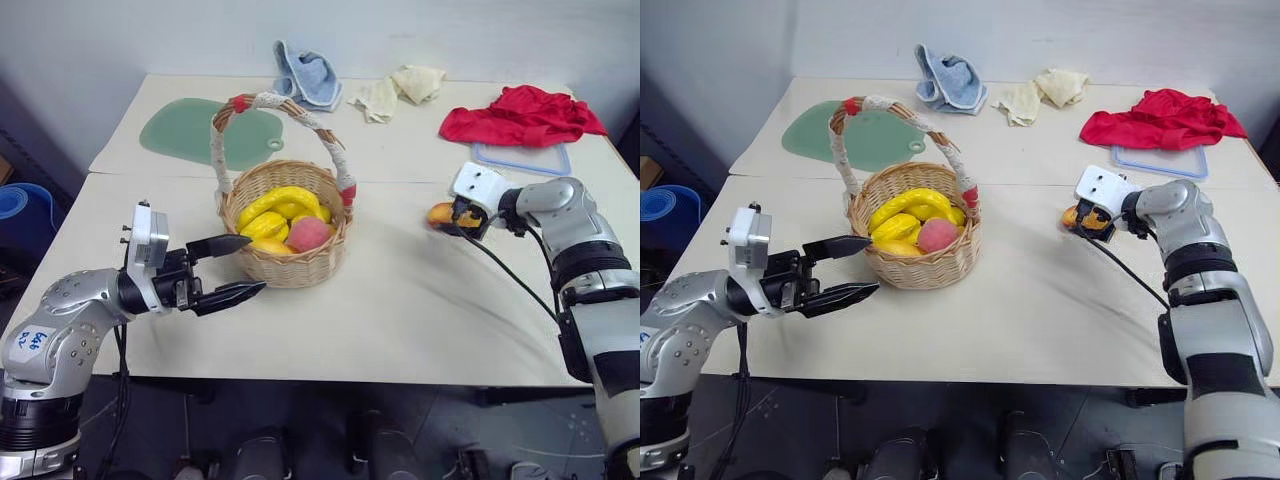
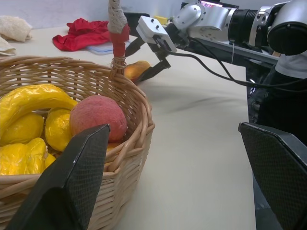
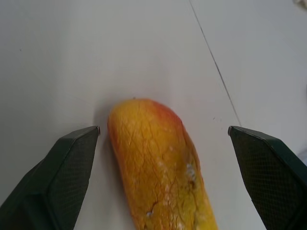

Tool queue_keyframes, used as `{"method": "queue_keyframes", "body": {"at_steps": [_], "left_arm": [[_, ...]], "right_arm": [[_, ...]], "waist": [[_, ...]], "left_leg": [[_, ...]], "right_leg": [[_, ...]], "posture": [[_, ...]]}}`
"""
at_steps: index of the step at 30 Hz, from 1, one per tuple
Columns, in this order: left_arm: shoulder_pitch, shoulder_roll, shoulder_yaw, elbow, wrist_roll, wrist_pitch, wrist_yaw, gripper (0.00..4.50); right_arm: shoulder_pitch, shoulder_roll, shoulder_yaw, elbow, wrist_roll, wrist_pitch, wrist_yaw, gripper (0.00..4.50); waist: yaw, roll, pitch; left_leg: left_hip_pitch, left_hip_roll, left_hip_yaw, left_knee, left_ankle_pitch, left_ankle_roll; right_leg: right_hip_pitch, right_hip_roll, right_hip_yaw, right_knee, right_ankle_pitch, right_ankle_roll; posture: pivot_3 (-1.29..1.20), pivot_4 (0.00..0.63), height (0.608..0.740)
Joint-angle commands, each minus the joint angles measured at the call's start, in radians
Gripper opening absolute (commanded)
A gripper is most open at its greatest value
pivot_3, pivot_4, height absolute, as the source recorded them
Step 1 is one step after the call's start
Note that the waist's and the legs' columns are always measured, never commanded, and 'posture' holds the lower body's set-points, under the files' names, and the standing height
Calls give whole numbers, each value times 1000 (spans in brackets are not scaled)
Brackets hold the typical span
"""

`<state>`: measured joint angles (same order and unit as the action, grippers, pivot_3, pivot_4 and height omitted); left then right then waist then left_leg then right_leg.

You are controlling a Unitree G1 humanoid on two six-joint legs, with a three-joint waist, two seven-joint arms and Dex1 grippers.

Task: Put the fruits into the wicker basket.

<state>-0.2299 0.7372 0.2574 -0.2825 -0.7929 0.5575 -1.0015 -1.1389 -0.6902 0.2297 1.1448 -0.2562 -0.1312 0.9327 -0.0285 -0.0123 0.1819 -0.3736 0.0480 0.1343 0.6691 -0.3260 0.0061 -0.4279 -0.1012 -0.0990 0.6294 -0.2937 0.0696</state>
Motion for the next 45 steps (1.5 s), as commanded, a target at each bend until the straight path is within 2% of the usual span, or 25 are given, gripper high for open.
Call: {"method": "queue_keyframes", "body": {"at_steps": [1, 7, 10, 14, 16, 19, 20, 22, 24, 27, 29, 31, 33, 35, 37, 39, 43, 45], "left_arm": [[6, 2, 29, -31, -4, -25, -1, 4500], [-27, -6, 20, -12, -4, -36, -2, 4500], [-51, -14, 10, 2, -1, -38, -1, 4500], [-68, -15, 0, 8, 3, -34, -2, 4500], [-71, -10, 2, 12, 2, -31, -5, 4500], [-64, 0, 9, 20, 4, -29, -14, 4500], [-57, 3, 14, 20, 5, -29, -16, 4500], [-36, 11, 31, 20, 7, -31, -19, 4500], [15, 29, 69, 15, 4, -30, -25, 4500], [95, 49, 126, 2, 0, -31, -30, 4500], [135, 56, 153, -1, 3, -38, -29, 4500], [186, 59, 183, -16, 32, -71, -29, 4500], [220, 59, 206, -40, 22, -65, -18, 4500], [250, 56, 227, -54, 7, -51, -7, 4500], [281, 48, 245, -58, 3, -47, 2, 4500], [304, 39, 253, -62, 4, -50, 10, 4500], [331, 21, 261, -87, -4, -57, 29, 4500], [339, 13, 266, -99, -9, -57, 37, 4500]], "right_arm": [[-38, 8, -9, 34, -11, 43, -29, 4440], [-49, 29, -40, 59, 37, 180, 92, 4440], [-28, 38, -52, 55, 37, 161, 35, 3849], [-3, 24, -68, 50, 39, 125, -6, 2494], [6, 8, -76, 45, 45, 95, -17, 1994], [14, -17, -104, 23, 73, 41, -1, 1899], [23, -24, -122, -8, 104, 14, 58, 1899], [59, -32, -159, -133, 197, 24, 233, 1899], [155, -40, -188, -453, 359, 211, 407, 1899], [290, -51, -198, -948, 590, 576, 464, 1899], [338, -39, -201, -1183, 711, 770, 413, 1899], [346, 53, -188, -1396, 837, 974, 265, 1899], [342, 141, -190, -1507, 924, 1086, 156, 1899], [305, 281, -215, -1522, 956, 1162, -14, 1899], [250, 410, -203, -1496, 934, 1201, -165, 1899], [215, 493, -167, -1467, 895, 1209, -262, 1899], [185, 539, 5, -1400, 715, 1085, -367, 1899], [178, 555, 43, -1364, 658, 1037, -407, 1899]], "waist": [[-3, 0, 0], [-9, 0, 0], [-8, 0, 0], [-8, 0, 0], [-7, 0, 0], [-6, 0, 0], [-6, 0, 0], [-4, 0, 0], [-7, 0, 0], [-12, 1, 0], [-7, 1, 1], [-6, 1, 0], [-5, 1, 0], [-3, 0, 0], [-2, 0, 0], [-2, 0, 0], [-1, -2, -1], [-4, -2, -1]], "left_leg": [[0, 0, 0, 0, 0, 0], [3, 1, 1, -1, 0, -1], [3, 1, 1, 0, 0, -1], [3, 1, 2, 0, 0, -1], [3, 1, 2, 0, 0, -1], [3, 0, 2, 0, 0, -1], [3, 0, 2, 0, 0, -1], [2, 0, 2, 0, 0, -1], [3, 1, 2, 0, 0, -1], [4, 5, 1, -1, 0, -2], [4, 6, 0, -1, -1, -4], [4, 6, -3, 1, -2, -6], [5, 7, -4, 1, -3, -7], [4, 7, -6, 0, -3, -8], [3, 6, -6, 1, -3, -8], [3, 5, -6, 0, -3, -8], [2, 3, -9, 0, -3, -7], [1, 2, -9, 0, -3, -7]], "right_leg": [[0, 0, 0, 0, 0, 0], [0, 0, 2, 3, 0, 0], [0, 0, 2, 4, 0, 0], [-1, 0, 2, 4, 0, 0], [0, 0, 2, 4, 0, 0], [0, 1, 2, 4, 0, 0], [-1, 1, 2, 5, 0, 0], [-1, 2, 3, 4, 0, 0], [-1, 2, 3, 4, 0, 0], [-2, 2, 4, 7, 0, 0], [-3, 2, 2, 10, 0, 0], [-4, 2, 0, 10, 0, -1], [-3, 1, -2, 9, 0, -3], [-3, 0, -4, 9, 0, -4], [-4, -1, -4, 10, 0, -5], [-5, -2, -4, 11, 0, -5], [-5, -4, -6, 14, 0, -5], [-5, -4, -6, 14, 0, -5]], "posture": [[0, 150, 740], [0, 150, 740], [0, 150, 740], [0, 150, 740], [0, 150, 740], [0, 150, 740], [0, 150, 740], [0, 150, 740], [0, 150, 740], [0, 150, 740], [0, 150, 740], [0, 150, 740], [0, 150, 740], [0, 150, 740], [0, 150, 740], [0, 150, 740], [0, 150, 740], [0, 150, 740]]}}
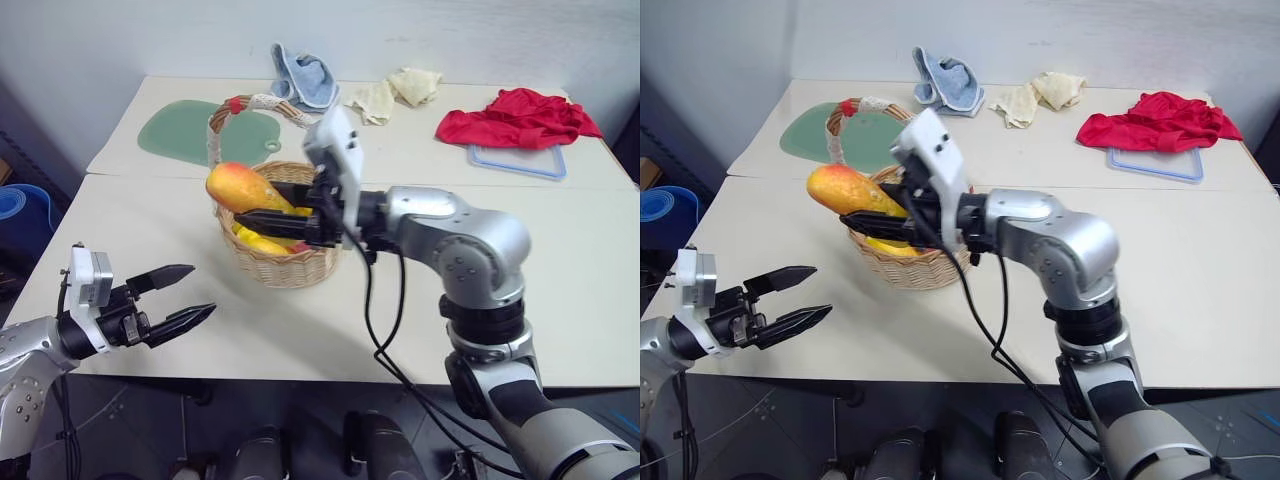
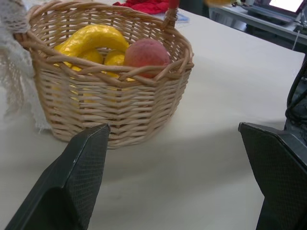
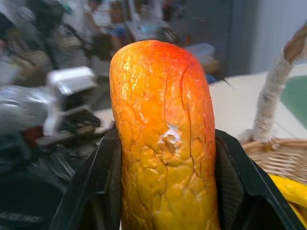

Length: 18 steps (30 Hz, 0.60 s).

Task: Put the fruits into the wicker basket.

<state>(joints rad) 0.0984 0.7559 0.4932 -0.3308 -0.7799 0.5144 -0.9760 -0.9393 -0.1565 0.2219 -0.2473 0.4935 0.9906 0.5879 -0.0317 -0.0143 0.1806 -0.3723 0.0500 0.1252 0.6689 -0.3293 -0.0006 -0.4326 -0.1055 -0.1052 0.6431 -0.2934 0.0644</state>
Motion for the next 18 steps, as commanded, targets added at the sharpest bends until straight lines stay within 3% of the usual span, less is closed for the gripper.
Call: {"method": "queue_keyframes", "body": {"at_steps": [1, 3, 7, 11, 14, 17, 18], "left_arm": [[14, -11, 31, -57, -24, -14, 16, 4500], [15, -20, 30, -67, -27, -15, 27, 4500], [-14, -37, -1, -74, -27, -14, 47, 4500], [-57, -39, -22, -77, -29, -15, 59, 4500], [-54, -37, -35, -78, -24, -15, 51, 4500], [-52, -40, -37, -79, -25, -22, 52, 4500], [-62, -41, -41, -69, -22, -26, 52, 4500]], "right_arm": [[-27, 25, 67, 47, -126, -120, -79, 1899], [-39, 21, 100, 77, -159, -155, -64, 1899], [-62, 43, 107, 177, -224, -274, -66, 3299], [-60, 19, -12, 99, -44, -189, 76, 4457], [-7, -43, -73, 41, 74, -145, 187, 4457], [71, -55, -254, -45, 370, -18, 223, 4457], [119, -127, -269, -96, 397, 0, 275, 4457]], "waist": [[-2, 0, 0], [-4, 0, 0], [-6, 0, 0], [-5, 0, 0], [-4, 0, 0], [1, 0, 0], [2, 0, 0]], "left_leg": [[-1, 0, 1, 0, 0, 1], [-2, -1, 1, 0, 1, 1], [-2, 0, 1, 0, 1, 1], [-2, 1, 1, 0, 1, 1], [-2, 1, 0, -1, 1, 1], [-2, 1, -2, -1, 0, 2], [-2, 1, -3, -2, 0, 2]], "right_leg": [[0, 0, 0, 0, 0, 0], [-1, 0, 0, 0, 0, 0], [0, 1, 0, 0, 0, 0], [0, 2, 0, 0, 0, 0], [0, 2, -1, -1, 0, 1], [2, 2, -2, -3, 1, 1], [3, 2, -2, -5, 1, 2]], "posture": [[0, 150, 740], [0, 150, 740], [0, 150, 740], [0, 150, 740], [0, 150, 740], [0, 150, 740], [0, 150, 740]]}}
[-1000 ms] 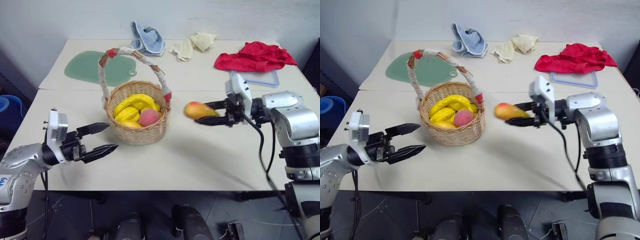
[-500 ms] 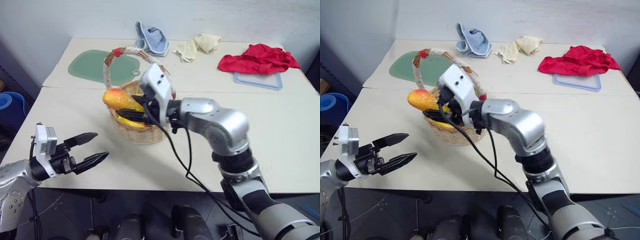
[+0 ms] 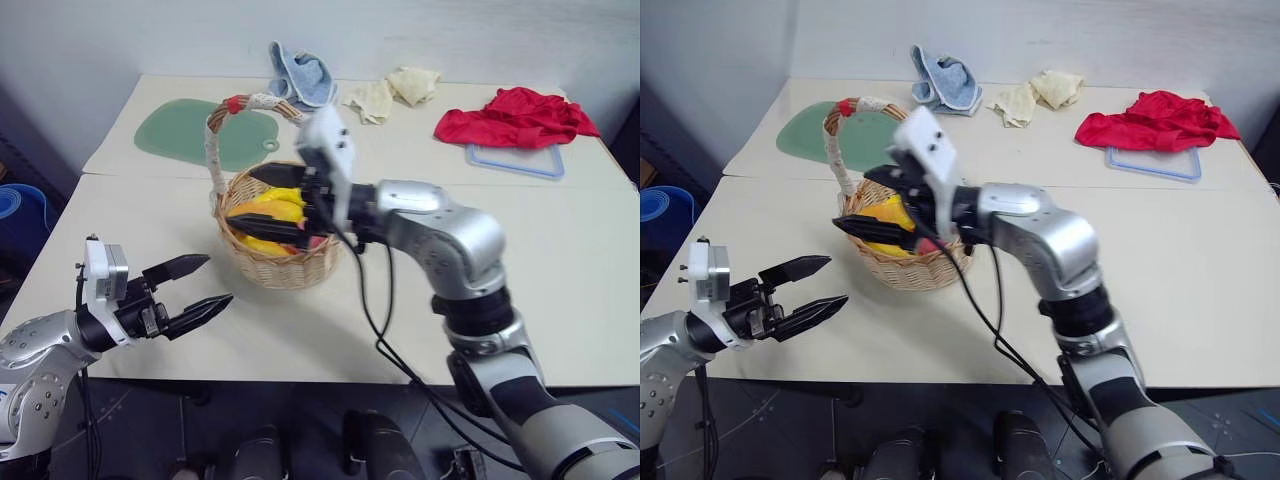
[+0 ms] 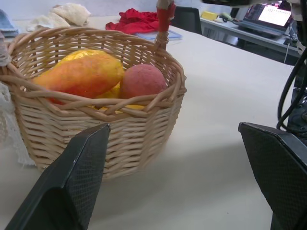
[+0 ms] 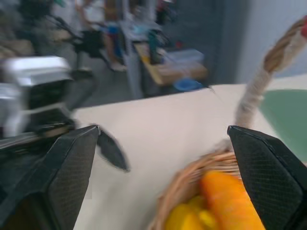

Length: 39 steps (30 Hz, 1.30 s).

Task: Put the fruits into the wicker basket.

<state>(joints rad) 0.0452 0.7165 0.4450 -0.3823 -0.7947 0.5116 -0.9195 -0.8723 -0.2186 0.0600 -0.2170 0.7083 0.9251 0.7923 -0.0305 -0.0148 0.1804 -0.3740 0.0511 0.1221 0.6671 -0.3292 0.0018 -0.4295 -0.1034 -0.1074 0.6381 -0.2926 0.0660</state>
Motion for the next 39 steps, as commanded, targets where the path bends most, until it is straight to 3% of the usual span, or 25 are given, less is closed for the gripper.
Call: {"method": "queue_keyframes", "body": {"at_steps": [1, 5, 7, 10, 13, 16, 20, 25, 28, 39], "left_arm": [[-20, -1, 1, -7, -2, -28, -5, 4500], [-84, -6, -26, 22, -13, -29, -6, 4500], [-94, -3, -28, 29, -45, 9, -7, 4500], [-106, 3, -41, 27, -54, 36, 0, 4500], [-148, 8, -53, 26, -78, 71, 11, 4500], [-174, 8, -52, 31, -84, 80, 11, 4500], [-203, 12, -67, 46, -69, 72, -1, 4500], [-224, 6, -78, 39, -71, 79, 7, 4500], [-218, 6, -78, 39, -65, 72, 2, 4500], [-263, -17, -114, 78, -23, 17, -8, 4500]], "right_arm": [[95, -133, -120, -166, 198, 88, 101, 4457], [214, -268, -250, -191, 294, 109, 91, 4457], [254, -311, -274, -174, 254, 49, 107, 4457], [281, -360, -215, -92, 58, -172, 149, 4457], [175, -302, -122, 138, -120, -416, 173, 4457], [71, -241, -46, 325, -212, -545, 230, 4457], [-38, -154, -6, 523, -241, -585, 283, 4457], [-98, -118, 24, 607, -253, -612, 406, 4457], [-109, -125, 40, 623, -276, -619, 449, 3857], [-31, -163, 19, 557, -314, -652, 443, 191]], "waist": [[4, 0, 0], [6, 0, 0], [-1, 0, 0], [-7, 0, 0], [-7, 0, 0], [-8, 0, 0], [-6, 0, 0], [2, 0, 0], [1, 0, 0], [1, 0, 0]], "left_leg": [[0, 0, 0, 0, 0, 0], [0, -2, -2, 0, -1, 1], [-1, -2, 2, -1, 0, 2], [3, -1, 7, -1, 1, 2], [4, 0, 10, -1, 1, 1], [4, -1, 13, -1, 3, 1], [3, 2, 12, -1, 3, 0], [1, 2, 10, -2, 2, 1], [1, 2, 11, -1, 2, 1], [2, 2, 11, -1, 2, 1]], "right_leg": [[0, 0, 0, 0, 0, 0], [2, 0, 0, -5, 0, 0], [3, 0, 1, -10, 0, 0], [3, 1, 3, -11, 0, 0], [2, 3, 4, -10, 0, 0], [0, 4, 4, -9, 0, 0], [0, 4, 5, -6, 0, 0], [-1, 4, 4, -7, 0, 0], [0, 3, 4, -9, 0, 0], [0, 3, 5, -8, 0, 0]], "posture": [[0, 150, 740], [0, 150, 740], [0, 150, 740], [0, 150, 740], [0, 150, 740], [0, 150, 740], [0, 150, 740], [0, 150, 740], [0, 150, 740], [0, 150, 740]]}}
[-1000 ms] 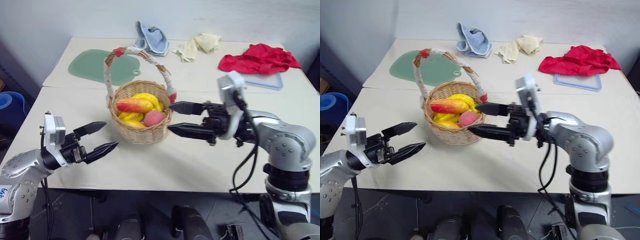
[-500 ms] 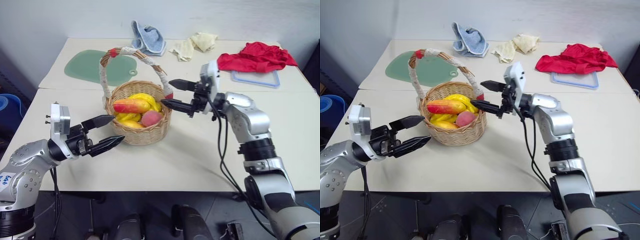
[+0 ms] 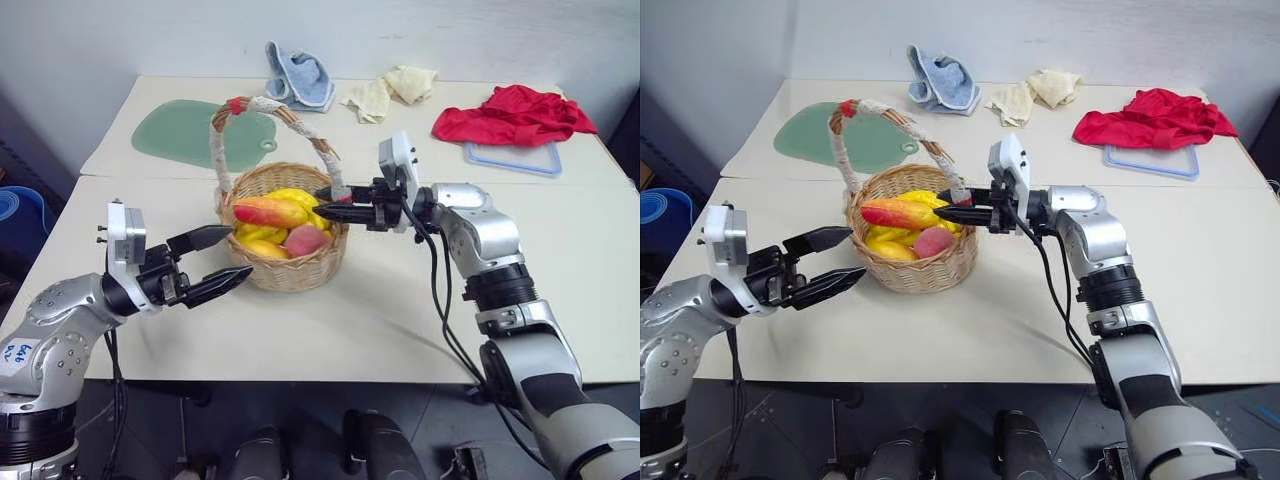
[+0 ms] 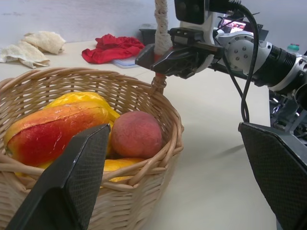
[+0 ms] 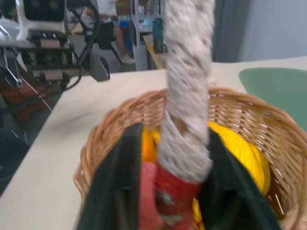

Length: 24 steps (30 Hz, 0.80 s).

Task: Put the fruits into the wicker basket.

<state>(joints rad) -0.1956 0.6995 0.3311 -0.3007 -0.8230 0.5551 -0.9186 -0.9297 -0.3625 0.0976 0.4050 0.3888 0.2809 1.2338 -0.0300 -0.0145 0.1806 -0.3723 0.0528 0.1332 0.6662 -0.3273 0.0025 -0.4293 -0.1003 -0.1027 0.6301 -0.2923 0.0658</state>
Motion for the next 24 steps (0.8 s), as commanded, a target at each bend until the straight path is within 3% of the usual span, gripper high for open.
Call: {"method": "queue_keyframes", "body": {"at_steps": [1, 4, 7, 13, 18, 24], "left_arm": [[-28, -1, -4, 3, 9, -29, -11, 4500], [-53, 1, -23, 17, 9, -26, -25, 4500], [-88, 16, -41, 53, 10, -25, -67, 4500], [-194, 1, -110, 147, 37, -40, -140, 4500], [-231, -33, -149, 178, 49, -42, -162, 4500], [-277, -18, -188, 230, 76, -34, -222, 4500]], "right_arm": [[40, -27, -23, -84, 7, -4, -1, 200], [102, -77, -59, -219, 37, 48, -23, 200], [177, -124, -172, -406, 145, 191, -135, 200], [417, -270, -534, -716, 282, 396, -419, 200], [675, -335, -748, -682, 150, 247, -494, 200], [680, -328, -765, -515, 119, 141, -565, 200]], "waist": [[1, 0, 0], [4, 0, 0], [8, 0, 0], [29, 0, 0], [36, 0, 0], [7, 1, 0]], "left_leg": [[0, 0, 0, 0, 0, 0], [0, 0, 0, 0, 0, 0], [0, -1, -1, 0, 0, 0], [-2, -3, -1, 1, 0, 1], [-1, -4, 0, 1, 0, 2], [6, -4, 9, 0, 2, 3]], "right_leg": [[0, 0, 0, 0, 0, 0], [0, 0, 0, 0, 0, 0], [0, -1, -1, 0, 0, 0], [0, 1, -1, -2, 0, 0], [1, 3, -1, -2, 0, 0], [0, 4, 1, -1, 1, 1]], "posture": [[0, 150, 740], [0, 150, 740], [0, 150, 740], [0, 150, 740], [0, 150, 740], [0, 150, 740]]}}
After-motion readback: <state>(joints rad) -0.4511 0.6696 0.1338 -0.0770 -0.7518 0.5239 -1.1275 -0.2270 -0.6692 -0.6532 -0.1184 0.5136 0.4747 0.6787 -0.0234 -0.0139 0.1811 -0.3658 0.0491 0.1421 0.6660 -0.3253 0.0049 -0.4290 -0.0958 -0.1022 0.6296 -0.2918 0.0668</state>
